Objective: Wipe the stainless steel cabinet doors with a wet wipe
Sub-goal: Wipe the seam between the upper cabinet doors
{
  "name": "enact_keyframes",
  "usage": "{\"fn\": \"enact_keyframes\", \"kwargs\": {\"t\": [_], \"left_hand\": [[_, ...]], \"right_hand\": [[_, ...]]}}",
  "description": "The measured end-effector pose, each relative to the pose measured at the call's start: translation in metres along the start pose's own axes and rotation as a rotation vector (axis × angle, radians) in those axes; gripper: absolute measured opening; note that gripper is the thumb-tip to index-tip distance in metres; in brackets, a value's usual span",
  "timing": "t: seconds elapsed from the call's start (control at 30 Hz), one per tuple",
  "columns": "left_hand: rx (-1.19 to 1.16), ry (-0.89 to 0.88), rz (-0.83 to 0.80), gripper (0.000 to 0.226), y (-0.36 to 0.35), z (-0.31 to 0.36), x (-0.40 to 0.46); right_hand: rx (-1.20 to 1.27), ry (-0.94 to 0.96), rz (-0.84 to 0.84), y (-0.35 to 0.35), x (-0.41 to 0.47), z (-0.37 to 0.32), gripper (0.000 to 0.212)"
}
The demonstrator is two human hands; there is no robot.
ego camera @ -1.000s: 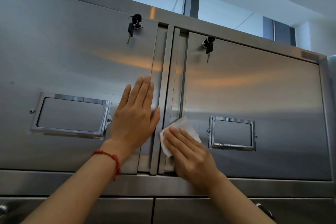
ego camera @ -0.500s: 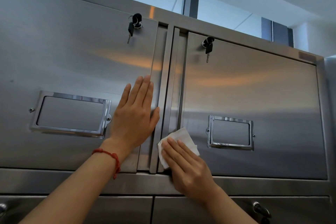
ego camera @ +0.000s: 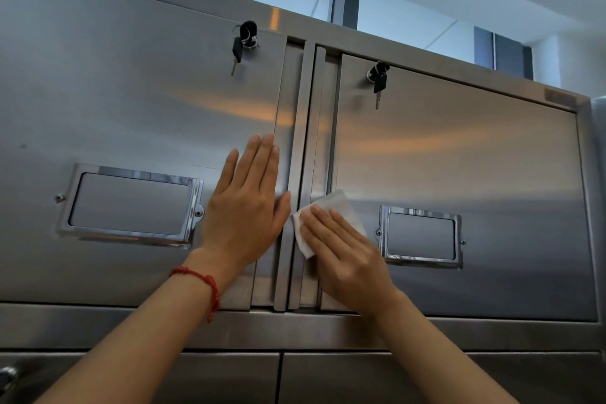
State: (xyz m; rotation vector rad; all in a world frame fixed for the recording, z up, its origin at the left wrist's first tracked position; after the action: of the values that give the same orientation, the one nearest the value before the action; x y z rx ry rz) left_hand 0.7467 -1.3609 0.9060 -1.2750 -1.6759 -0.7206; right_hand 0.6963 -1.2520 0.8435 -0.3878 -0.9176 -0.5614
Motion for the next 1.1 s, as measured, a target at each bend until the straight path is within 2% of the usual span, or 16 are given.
{"fn": "enact_keyframes", "kwargs": {"t": [0.3,0.6,0.8,1.1], "left_hand": [[-0.007,-0.002,-0.005,0.067,-0.001,0.000,-0.001],[-0.011,0.002,-0.019,0.066,-0.001,0.000,-0.001],[-0.003,-0.002,-0.001,0.062,0.002,0.001,-0.001],[0.010,-0.007,-0.004,0.063,0.001,0.001,-0.001]], "right_hand": [[0.047,-0.026,-0.023,0.003,-0.030,-0.019,0.032],[0.082,0.000,-0.119,0.001,-0.060,-0.035,0.048],[0.075,0.068,-0.118,0.006,-0.063,-0.037,0.025],[0.045,0.056,-0.057,0.006,-0.027,-0.016,0.028]]}}
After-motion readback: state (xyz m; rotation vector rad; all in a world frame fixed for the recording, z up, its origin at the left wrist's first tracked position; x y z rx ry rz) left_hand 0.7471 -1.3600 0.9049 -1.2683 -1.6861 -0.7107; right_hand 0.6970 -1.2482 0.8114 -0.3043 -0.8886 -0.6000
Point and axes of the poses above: each hand's wrist, its own x-axis towards the middle knuckle, its own y-axis out of the back of the hand, z = x × y, the point moved 8 cm from there along x, towards the middle knuckle, and after that the axes turned 12 degrees about -y, right-handed, at the moved point
